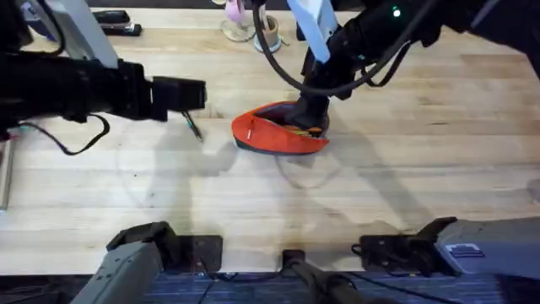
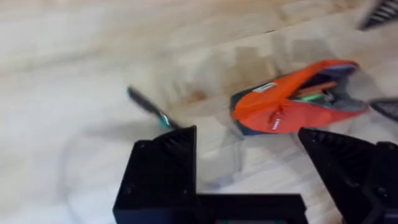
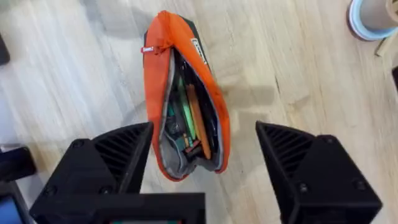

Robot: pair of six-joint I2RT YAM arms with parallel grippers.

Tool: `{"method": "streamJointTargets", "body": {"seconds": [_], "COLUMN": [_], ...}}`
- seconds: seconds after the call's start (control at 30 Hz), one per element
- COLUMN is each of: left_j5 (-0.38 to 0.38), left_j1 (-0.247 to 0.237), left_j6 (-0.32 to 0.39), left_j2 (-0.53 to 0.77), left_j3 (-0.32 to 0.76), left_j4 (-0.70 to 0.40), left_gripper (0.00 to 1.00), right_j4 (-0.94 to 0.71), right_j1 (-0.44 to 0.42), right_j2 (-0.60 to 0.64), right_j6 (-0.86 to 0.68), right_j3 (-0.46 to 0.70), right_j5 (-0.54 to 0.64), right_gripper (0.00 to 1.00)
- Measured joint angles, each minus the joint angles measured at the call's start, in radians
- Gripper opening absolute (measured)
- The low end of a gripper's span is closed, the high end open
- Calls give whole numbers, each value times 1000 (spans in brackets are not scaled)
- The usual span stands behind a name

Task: Unzip the bag, pick up the pens from the table one at a time and place them inside, then zip the bag closed.

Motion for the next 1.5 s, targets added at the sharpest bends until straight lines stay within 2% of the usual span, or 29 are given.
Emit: {"method": "streamJointTargets", "body": {"seconds": [0.17, 0.33, 0.47, 0.7, 0.87, 1.0, 1.27, 1.5], "left_j5": [-77, -99, -102, -116, -192, -242, -413, -482], "left_j1": [0, 0, 0, 0, 0, -5, -95, -140], "left_j6": [-211, -341, -383, -415, -559, -626, -719, -775], "left_j2": [73, 133, 187, 309, 415, 482, 506, 516], "left_j3": [0, 0, 0, 0, 0, 0, 0, 0], "left_j4": [3, 3, 35, 135, 149, 156, 157, 195], "left_gripper": [993, 993, 993, 993, 994, 995, 994, 995], "right_j4": [0, 0, 0, 0, 0, 0, 0, 0], "right_j1": [0, 0, 0, 0, 0, 0, 0, 0], "right_j2": [0, 0, 0, 0, 0, 0, 0, 0], "right_j6": [0, 0, 0, 0, 0, 0, 0, 0], "right_j3": [0, 0, 0, 0, 0, 0, 0, 0], "right_j5": [0, 0, 0, 0, 0, 0, 0, 0], "right_gripper": [997, 997, 997, 997, 996, 997, 997, 997]}}
